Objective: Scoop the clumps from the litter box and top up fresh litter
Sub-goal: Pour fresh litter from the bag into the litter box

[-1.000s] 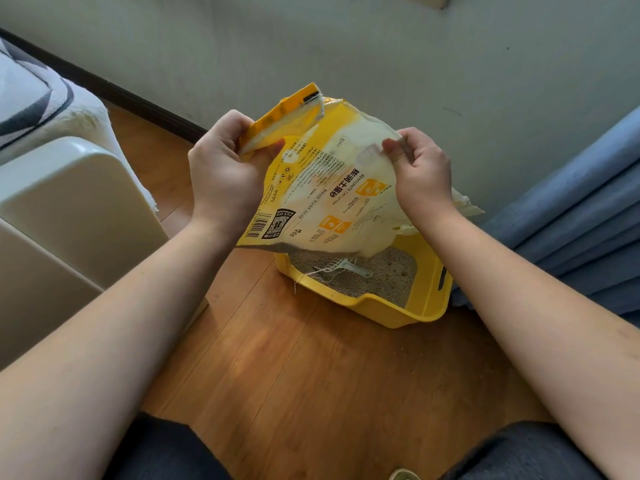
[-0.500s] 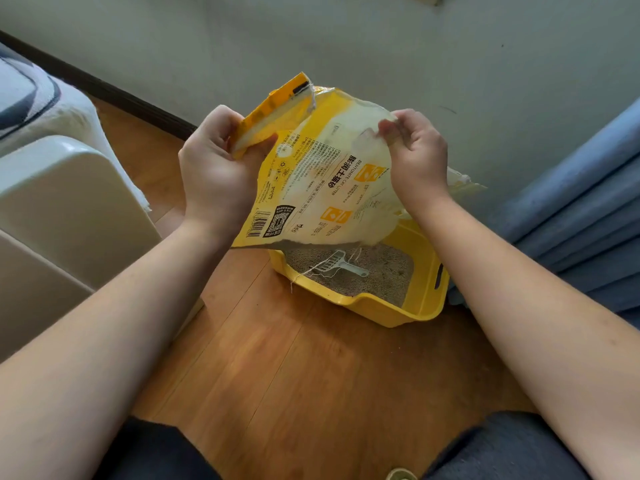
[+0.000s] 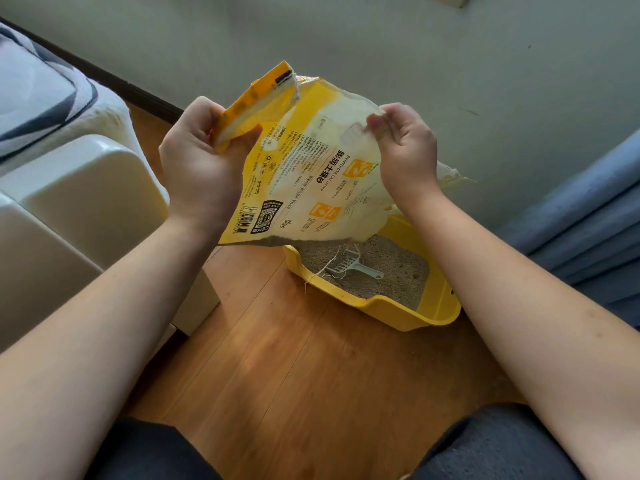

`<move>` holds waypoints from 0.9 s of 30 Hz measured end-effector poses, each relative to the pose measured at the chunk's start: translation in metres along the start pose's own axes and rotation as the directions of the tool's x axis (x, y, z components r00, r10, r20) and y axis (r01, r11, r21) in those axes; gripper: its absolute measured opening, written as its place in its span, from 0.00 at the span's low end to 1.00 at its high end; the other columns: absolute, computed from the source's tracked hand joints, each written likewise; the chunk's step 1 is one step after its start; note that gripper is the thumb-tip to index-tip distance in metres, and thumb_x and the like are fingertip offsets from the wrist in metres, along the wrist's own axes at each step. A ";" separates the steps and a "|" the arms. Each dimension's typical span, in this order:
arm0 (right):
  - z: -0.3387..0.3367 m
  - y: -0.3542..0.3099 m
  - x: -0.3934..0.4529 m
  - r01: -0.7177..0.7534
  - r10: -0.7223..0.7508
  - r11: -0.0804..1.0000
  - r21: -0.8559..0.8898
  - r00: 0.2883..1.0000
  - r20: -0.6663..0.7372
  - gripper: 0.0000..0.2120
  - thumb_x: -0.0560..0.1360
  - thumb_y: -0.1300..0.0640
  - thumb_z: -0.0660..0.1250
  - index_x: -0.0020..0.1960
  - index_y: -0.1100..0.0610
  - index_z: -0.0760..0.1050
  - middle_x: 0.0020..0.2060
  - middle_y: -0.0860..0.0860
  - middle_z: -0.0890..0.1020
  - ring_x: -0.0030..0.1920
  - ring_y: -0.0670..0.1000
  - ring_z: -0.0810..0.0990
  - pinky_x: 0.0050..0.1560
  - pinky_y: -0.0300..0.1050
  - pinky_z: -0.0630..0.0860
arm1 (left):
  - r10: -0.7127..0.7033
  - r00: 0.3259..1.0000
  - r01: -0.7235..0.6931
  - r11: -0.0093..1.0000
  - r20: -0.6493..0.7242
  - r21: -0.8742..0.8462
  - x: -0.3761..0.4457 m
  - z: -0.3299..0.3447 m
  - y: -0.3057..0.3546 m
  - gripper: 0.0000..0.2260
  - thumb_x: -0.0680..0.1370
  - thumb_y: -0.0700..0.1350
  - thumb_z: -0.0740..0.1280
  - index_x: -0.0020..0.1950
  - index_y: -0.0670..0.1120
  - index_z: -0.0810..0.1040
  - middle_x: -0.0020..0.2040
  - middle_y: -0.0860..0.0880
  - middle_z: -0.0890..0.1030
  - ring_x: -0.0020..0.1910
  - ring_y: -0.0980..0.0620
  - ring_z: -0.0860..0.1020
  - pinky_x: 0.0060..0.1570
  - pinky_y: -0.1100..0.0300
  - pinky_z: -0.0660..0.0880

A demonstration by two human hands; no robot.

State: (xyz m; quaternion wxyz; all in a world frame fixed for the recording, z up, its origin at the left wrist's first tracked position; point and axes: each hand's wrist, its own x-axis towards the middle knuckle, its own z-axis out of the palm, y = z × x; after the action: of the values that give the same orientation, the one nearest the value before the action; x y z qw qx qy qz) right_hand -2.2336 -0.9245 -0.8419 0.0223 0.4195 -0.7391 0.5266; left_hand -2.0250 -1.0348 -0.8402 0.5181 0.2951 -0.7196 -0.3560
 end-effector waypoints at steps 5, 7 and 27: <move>-0.008 -0.001 -0.002 0.014 -0.014 1.000 -0.027 1.000 0.005 0.09 0.78 0.47 0.63 0.44 0.50 0.78 0.41 0.48 0.79 0.41 0.44 0.75 0.43 0.38 0.71 | -0.028 1.000 0.029 0.999 0.010 -0.021 -0.001 0.002 0.001 0.11 0.75 0.51 0.72 0.39 0.55 0.71 0.37 0.51 0.78 0.38 0.48 0.78 0.38 0.53 0.78; -0.015 0.000 -0.003 0.020 -0.020 0.999 -0.046 1.000 -0.004 0.09 0.78 0.47 0.64 0.43 0.49 0.77 0.40 0.48 0.79 0.41 0.44 0.75 0.43 0.37 0.71 | -0.035 0.999 0.037 0.998 0.028 -0.046 -0.003 0.007 0.001 0.11 0.76 0.51 0.72 0.39 0.53 0.72 0.39 0.45 0.79 0.40 0.45 0.78 0.39 0.49 0.78; -0.064 0.014 -0.017 -0.044 0.034 0.978 -0.202 0.998 -0.052 0.10 0.79 0.45 0.62 0.44 0.49 0.77 0.37 0.41 0.76 0.39 0.41 0.74 0.40 0.37 0.69 | -0.093 0.982 0.124 0.974 0.167 -0.190 -0.019 0.045 0.012 0.16 0.75 0.51 0.73 0.44 0.39 0.75 0.40 0.42 0.81 0.41 0.43 0.80 0.40 0.43 0.79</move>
State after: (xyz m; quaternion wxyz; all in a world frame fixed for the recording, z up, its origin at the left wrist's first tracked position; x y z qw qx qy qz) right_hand -2.2583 -0.8621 -0.8322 0.0727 0.3874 -0.7963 0.4588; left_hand -2.0631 -1.0042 -0.8502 0.4665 0.2517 -0.7015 -0.4764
